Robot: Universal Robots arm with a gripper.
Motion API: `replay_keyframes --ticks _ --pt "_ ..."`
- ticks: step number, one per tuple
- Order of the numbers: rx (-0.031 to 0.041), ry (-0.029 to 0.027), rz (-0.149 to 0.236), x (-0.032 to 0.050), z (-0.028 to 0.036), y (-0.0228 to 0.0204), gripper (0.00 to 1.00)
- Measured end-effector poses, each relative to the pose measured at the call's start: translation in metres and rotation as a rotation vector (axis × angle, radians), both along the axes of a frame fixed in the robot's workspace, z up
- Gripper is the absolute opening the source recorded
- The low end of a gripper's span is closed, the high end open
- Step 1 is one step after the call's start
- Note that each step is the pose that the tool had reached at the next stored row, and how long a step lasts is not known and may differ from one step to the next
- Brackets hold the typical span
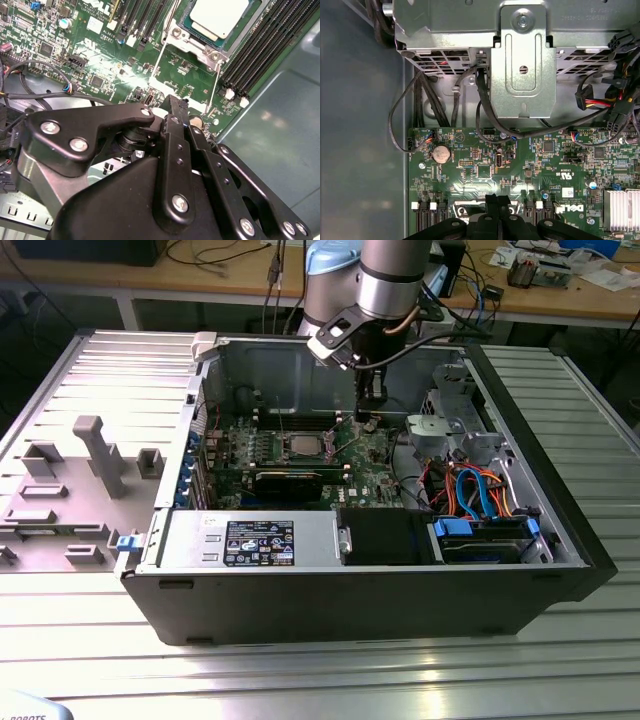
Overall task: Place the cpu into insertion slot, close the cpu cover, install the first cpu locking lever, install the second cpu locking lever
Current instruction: 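Close the cpu cover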
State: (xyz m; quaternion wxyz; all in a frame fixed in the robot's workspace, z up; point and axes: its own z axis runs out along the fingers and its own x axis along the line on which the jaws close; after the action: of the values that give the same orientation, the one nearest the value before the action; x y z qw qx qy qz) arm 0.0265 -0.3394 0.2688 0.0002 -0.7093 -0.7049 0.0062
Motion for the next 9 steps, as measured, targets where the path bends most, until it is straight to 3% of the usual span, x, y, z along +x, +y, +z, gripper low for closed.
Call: replay_keyframes --ticks 9 --pt "0.0001 0.0016 0.0 0.011 -0.004 0.0 0.11"
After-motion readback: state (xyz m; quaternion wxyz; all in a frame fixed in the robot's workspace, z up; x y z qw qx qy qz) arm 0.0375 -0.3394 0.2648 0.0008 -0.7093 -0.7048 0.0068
